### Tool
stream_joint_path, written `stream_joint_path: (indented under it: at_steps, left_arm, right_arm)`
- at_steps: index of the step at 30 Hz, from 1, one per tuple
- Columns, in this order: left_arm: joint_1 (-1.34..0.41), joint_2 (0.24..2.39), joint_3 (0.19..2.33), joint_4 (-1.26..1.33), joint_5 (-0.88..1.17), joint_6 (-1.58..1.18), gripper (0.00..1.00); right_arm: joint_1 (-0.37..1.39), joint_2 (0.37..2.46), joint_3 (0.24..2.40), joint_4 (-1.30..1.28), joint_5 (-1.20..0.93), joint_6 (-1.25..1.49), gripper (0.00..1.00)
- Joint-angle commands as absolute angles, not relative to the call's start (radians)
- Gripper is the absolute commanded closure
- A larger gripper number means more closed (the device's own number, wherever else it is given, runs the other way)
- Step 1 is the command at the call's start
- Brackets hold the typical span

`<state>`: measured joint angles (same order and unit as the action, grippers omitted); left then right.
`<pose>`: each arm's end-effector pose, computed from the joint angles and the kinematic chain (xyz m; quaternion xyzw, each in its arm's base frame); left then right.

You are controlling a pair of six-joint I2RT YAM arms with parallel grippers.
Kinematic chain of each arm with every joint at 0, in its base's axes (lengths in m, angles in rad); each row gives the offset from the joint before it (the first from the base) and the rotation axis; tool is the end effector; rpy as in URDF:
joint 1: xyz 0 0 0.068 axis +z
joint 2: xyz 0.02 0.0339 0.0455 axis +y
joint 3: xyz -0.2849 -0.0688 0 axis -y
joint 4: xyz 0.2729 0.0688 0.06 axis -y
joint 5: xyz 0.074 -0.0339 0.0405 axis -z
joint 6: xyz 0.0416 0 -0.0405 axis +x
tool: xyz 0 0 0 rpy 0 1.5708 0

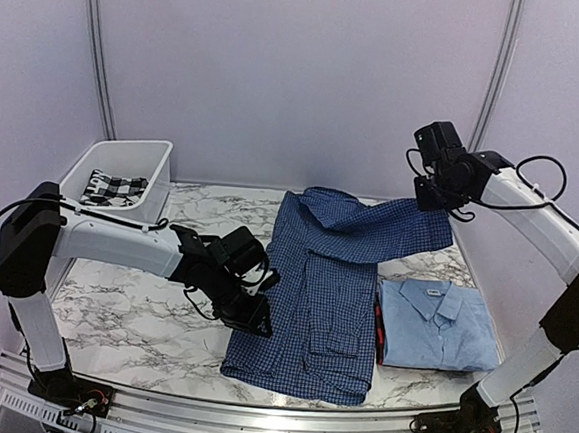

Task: Fold and stack the long sleeve shirts
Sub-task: Pick up the rectangle-folded shirt from the corner.

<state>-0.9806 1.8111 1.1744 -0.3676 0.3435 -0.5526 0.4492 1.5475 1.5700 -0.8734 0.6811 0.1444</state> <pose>0.2130 -0.3432 0.1807 0.2476 0.9143 -0.3092 0.0845 0.3311 0.1305 0.3845 -0.0176 0.8898 -0.2018 0.4089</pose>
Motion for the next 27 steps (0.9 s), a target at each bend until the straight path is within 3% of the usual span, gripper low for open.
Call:
stream_joint_path:
  at_steps: [1,12,27]
  left_arm:
    - [-1.01,1.769,1.183,-0.397,0.341,-0.518,0.67]
    - [-1.132,1.85,1.266,-0.496,0.229,-0.522,0.65]
    - [-1.172,1.968,1.356,-0.545,0.176,-0.528,0.68]
  right_arm:
    - [0.446,1.525,1.58,-0.864,0.649,0.165,1.0]
    - [0.446,1.516,1.584,-0.85,0.612,0.168,1.0]
    - [0.446,1.499,1.593,-0.832,0.56,0.163,1.0]
